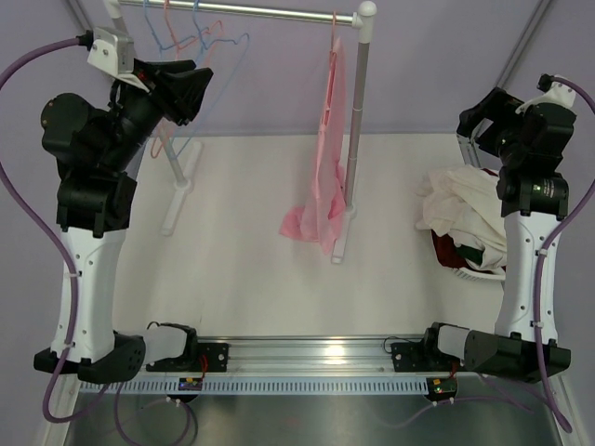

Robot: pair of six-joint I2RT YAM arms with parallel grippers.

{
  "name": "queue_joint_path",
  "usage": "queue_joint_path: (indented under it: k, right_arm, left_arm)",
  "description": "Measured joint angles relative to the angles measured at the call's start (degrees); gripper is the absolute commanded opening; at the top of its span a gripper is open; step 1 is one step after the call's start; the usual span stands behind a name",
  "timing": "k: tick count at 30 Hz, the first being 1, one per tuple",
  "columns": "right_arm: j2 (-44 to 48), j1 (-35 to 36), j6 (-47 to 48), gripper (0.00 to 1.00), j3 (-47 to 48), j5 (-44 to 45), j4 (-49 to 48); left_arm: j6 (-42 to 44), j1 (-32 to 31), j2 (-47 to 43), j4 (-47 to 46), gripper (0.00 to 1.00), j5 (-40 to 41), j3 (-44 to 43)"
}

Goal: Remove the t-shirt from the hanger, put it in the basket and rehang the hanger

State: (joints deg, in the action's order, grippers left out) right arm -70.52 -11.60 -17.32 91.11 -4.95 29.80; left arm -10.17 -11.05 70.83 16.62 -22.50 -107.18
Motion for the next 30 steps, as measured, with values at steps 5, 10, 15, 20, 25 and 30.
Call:
queue_joint_path:
  k: [5, 10, 15, 20, 25, 30]
  right_arm:
    - [-0.7, 1.9, 0.6, 0.99, 1.6, 0.4, 0.4]
    - [-2.0, 6.4, 1.7, 0.99, 6.7, -1.8, 3.1]
    - [-2.4, 9.7, 1.7, 0.99, 11.6, -6.5, 4.0]
    - [-2.4, 10.2, 1.8, 0.99, 12.5, -8.2, 4.5]
    - [-3.5, 10.2, 2.2, 1.00, 12.5, -8.2, 6.0]
    - [-4.3, 10.2, 2.4, 0.99, 12.3, -8.2, 6.6]
  left_arm:
    - [-0.6, -6.8, 3.1, -0.4, 0.43, 2.8, -2.7]
    - [0.1, -13.0, 9.9, 0.7, 0.43, 7.2, -6.7]
    - [0.9, -16.7, 19.5, 3.1, 0.43, 10.6, -13.2]
    - [2.7, -20.5, 26.1, 5.5, 0.45, 13.9, -17.6]
    - [3.6, -23.6, 28.7, 6.5, 0.45, 14.2, -20.7]
    - [4.2, -24.9, 28.7, 6.4, 0.45, 14.1, -21.7]
